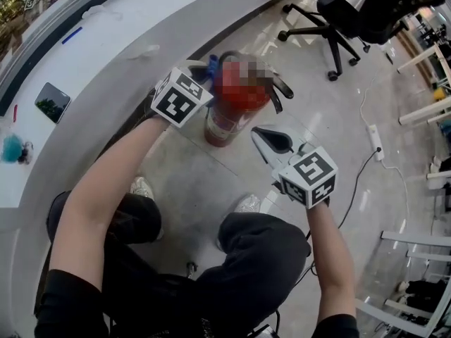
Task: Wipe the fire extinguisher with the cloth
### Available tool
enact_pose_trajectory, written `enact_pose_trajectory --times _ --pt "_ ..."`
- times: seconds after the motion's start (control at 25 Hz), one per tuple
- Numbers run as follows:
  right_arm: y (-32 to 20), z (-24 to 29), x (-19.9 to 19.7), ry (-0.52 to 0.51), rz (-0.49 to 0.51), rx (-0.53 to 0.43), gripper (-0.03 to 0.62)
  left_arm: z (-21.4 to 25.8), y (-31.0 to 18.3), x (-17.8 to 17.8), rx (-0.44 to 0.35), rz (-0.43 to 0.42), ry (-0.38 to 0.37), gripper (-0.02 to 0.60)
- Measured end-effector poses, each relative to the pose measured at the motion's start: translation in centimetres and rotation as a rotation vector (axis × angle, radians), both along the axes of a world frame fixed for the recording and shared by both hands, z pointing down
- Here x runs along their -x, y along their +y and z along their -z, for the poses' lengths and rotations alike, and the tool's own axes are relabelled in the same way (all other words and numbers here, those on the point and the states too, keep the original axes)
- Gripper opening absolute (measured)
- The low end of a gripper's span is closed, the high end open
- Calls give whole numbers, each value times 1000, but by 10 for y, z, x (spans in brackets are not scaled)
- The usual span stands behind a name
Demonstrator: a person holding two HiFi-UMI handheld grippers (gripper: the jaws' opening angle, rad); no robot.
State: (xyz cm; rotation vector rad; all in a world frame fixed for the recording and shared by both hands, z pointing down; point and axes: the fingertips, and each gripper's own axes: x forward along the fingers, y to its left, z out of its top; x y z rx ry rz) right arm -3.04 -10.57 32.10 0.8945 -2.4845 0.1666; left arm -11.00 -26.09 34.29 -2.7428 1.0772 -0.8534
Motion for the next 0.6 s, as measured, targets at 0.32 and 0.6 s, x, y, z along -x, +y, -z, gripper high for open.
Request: enact_pose_trajectory --times 0.32,0.6 --pt "-1 -36 -19 -49 -91 93 3 -19 -9 0 58 41 57 51" --pt "7 -22 -35 -42 -141 101 3 -40 55 -2 151 44 108 51"
